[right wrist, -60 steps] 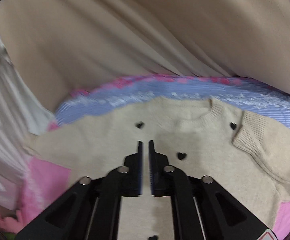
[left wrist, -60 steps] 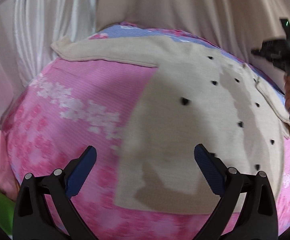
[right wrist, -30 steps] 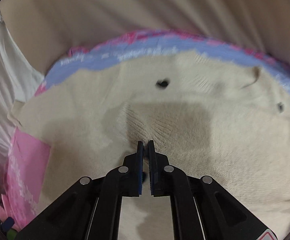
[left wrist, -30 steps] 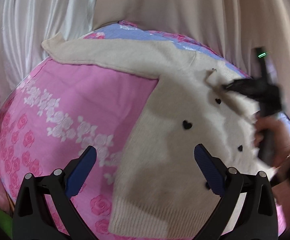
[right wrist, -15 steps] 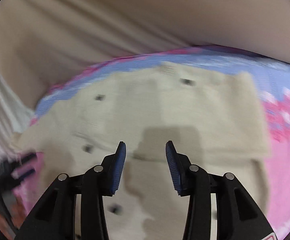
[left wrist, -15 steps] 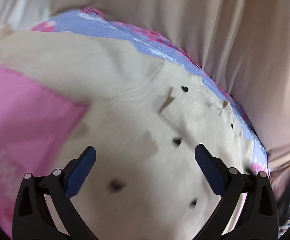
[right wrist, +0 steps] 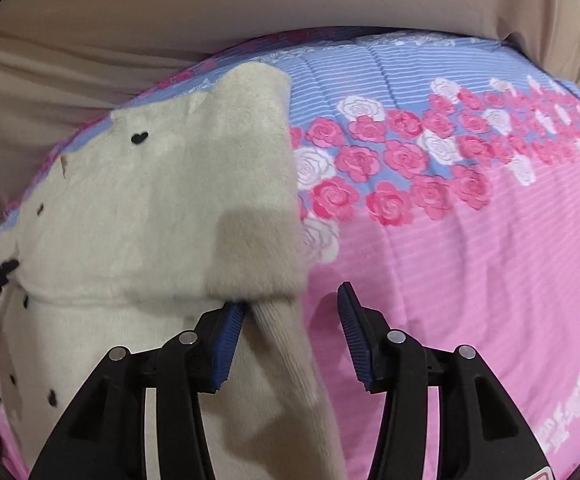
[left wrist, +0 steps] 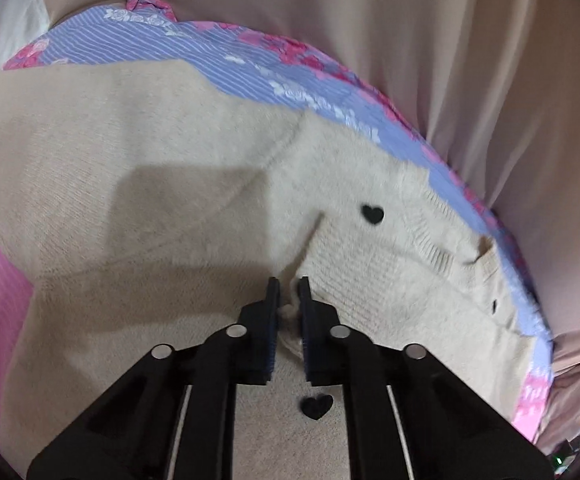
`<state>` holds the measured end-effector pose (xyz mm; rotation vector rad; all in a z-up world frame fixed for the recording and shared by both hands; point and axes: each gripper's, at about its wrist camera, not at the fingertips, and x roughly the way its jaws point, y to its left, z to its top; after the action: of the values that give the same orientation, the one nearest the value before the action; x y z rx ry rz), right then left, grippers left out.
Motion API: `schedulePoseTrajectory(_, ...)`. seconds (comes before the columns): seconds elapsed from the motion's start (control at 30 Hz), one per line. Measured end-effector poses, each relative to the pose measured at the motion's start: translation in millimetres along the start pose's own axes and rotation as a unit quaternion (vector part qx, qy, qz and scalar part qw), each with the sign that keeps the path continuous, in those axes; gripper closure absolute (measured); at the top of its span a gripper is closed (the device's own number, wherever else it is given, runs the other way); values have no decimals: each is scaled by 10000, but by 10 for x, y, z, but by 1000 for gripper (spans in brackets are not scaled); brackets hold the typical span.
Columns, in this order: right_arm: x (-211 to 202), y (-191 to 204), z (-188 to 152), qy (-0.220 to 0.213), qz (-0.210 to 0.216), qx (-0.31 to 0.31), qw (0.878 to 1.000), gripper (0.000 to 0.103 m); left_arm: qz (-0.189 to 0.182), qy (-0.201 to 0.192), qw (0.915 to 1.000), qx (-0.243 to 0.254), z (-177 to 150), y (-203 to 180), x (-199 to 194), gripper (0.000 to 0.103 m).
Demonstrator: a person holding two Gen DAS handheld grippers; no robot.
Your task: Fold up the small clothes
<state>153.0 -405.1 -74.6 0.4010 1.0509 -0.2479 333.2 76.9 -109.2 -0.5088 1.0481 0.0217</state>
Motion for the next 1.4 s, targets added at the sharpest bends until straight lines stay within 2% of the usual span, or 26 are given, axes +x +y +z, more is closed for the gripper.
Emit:
schedulePoseTrajectory(0.07,62,46,63,-41,125,-49,9999,59,133,-124,9998,106,28,6,-23,96)
schedulePoseTrajectory(0.13,33,76,108,-220,-78,-239,9994,78,224,-193,9994,168,53,2,-58,96)
schedulePoseTrajectory(0.2,-53,-32,118,-463,-89,-75,9989,76,255,-248,9991,221,55,22,-105,96)
schedulePoseTrajectory(0.23,-57,-103,114,-495,-8,87,9987,69,290,-246,9989,266,49,39,-112,96)
schedulePoseTrajectory(0.3,79,-104,70,-258,-209,-59,9994,69,459,-226,9980,368,28,28,-72,96)
schedulePoseTrajectory(0.37,85,-37,39,-331,-305,-300,9985,69,548,-227,9977,323,26,48,-42,95)
schedulePoseTrajectory(0.47,58,-35,28,-115,-131,-338,9993,69,670,-143,9970,373,21,79,2,94)
schedulePoseTrajectory(0.53,-139,-87,-34,-81,11,-305,9995,67,701,-188,9967,352,28,102,-99,94)
schedulePoseTrajectory(0.63,-584,-128,-55,-548,57,-383,9977,65,627,-339,9973,165,60,157,-376,90)
schedulePoseTrajectory(0.67,-677,-88,9,-650,154,-419,9969,66,530,-372,9979,98,60,156,-429,90)
schedulePoseTrajectory(0.7,-697,14,149,-637,260,-536,9962,72,400,-373,9985,52,59,120,-465,90)
schedulePoseTrajectory(0.73,-657,109,288,-598,304,-684,9954,81,294,-305,9990,111,43,41,-457,90)
schedulePoseTrajectory(0.77,-595,226,422,-557,363,-842,9942,82,171,-191,9992,298,19,-89,-402,89)
schedulePoseTrajectory(0.83,-278,544,760,-369,518,-1084,9921,83,156,-6,9981,598,-47,-257,-252,84)
schedulePoseTrajectory(0.93,280,784,1088,-65,277,-1316,9909,84,522,198,9962,668,-149,-297,37,83)
schedulePoseTrajectory(1.0,624,678,1222,158,-173,-1247,9919,88,528,1,9960,726,-172,-297,45,82)
schedulePoseTrajectory(1.03,741,533,1249,203,-162,-1006,9946,90,585,-11,9949,827,-177,-328,57,82)
schedulePoseTrajectory(1.1,700,410,1307,202,50,-556,9982,92,601,-17,9942,894,-178,-353,43,82)
schedulePoseTrajectory(1.17,522,512,1262,175,75,-490,9986,88,381,-34,9971,663,-164,-289,-46,83)
schedulePoseTrajectory(1.2,373,581,1194,48,209,-554,9982,86,137,-77,9993,342,-145,-194,-138,77)
schedulePoseTrajectory(1.23,171,660,1064,-117,355,-649,9972,82,-95,-137,9999,-14,-120,-57,-251,66)
schedulePoseTrajectory(1.27,10,712,936,-196,454,-743,9960,79,-194,-217,9992,-275,-106,79,-352,60)
schedulePoseTrajectory(1.3,-156,762,771,-270,544,-832,9947,72,-213,-412,9969,-631,-62,334,-525,52)
schedulePoseTrajectory(1.33,-312,800,564,-345,601,-934,9932,71,-160,-545,9951,-809,-34,490,-641,46)
schedulePoseTrajectory(1.4,-502,835,190,-348,528,-1125,9916,71,131,-869,9885,-1226,80,1018,-896,42)
